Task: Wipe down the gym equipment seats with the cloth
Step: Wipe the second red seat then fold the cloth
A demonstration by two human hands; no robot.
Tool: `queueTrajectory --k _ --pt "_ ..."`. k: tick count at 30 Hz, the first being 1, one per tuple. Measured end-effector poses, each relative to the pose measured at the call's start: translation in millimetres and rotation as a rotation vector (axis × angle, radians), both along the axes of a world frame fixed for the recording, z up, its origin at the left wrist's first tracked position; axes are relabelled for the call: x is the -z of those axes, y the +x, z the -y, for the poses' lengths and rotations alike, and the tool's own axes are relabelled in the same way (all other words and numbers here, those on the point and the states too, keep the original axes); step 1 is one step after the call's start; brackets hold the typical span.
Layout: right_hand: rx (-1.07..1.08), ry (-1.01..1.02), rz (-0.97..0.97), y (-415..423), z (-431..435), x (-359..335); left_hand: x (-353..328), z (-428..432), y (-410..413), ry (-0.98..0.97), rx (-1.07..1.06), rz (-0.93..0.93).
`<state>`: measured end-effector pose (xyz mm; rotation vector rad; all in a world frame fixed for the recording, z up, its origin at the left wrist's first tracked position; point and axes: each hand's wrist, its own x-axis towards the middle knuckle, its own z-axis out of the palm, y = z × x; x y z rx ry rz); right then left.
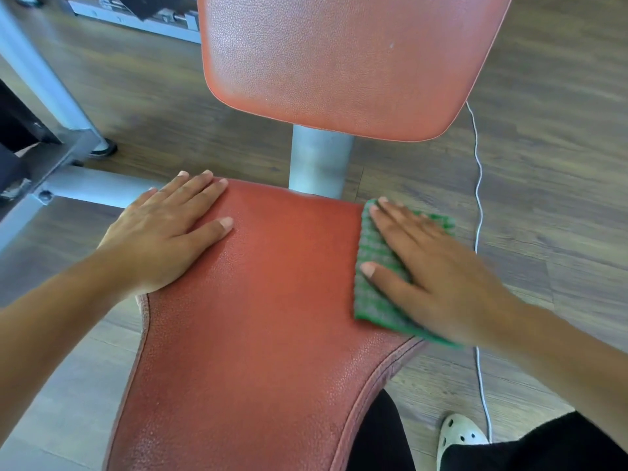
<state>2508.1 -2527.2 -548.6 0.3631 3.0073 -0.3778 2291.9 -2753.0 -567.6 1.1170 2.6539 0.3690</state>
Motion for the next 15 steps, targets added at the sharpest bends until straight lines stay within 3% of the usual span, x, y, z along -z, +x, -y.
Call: queueTrajectory --k 3,5,9,15 --pt "0.107 0.017 0.078 -23 -8 0 -1 0 2 -0.006 -0.001 -0.015" --pt "0.011 0.052 0.016 -32 13 0 -1 0 4 -0.005 0.001 -0.021" --pt "-0.175 -0.063 -0.079 -12 58 -2 -3 -1 4 -0.013 0.001 -0.025" --pt "0.034 0.009 0.005 -15 12 1 -12 -2 9 -0.052 0.047 -0.050"
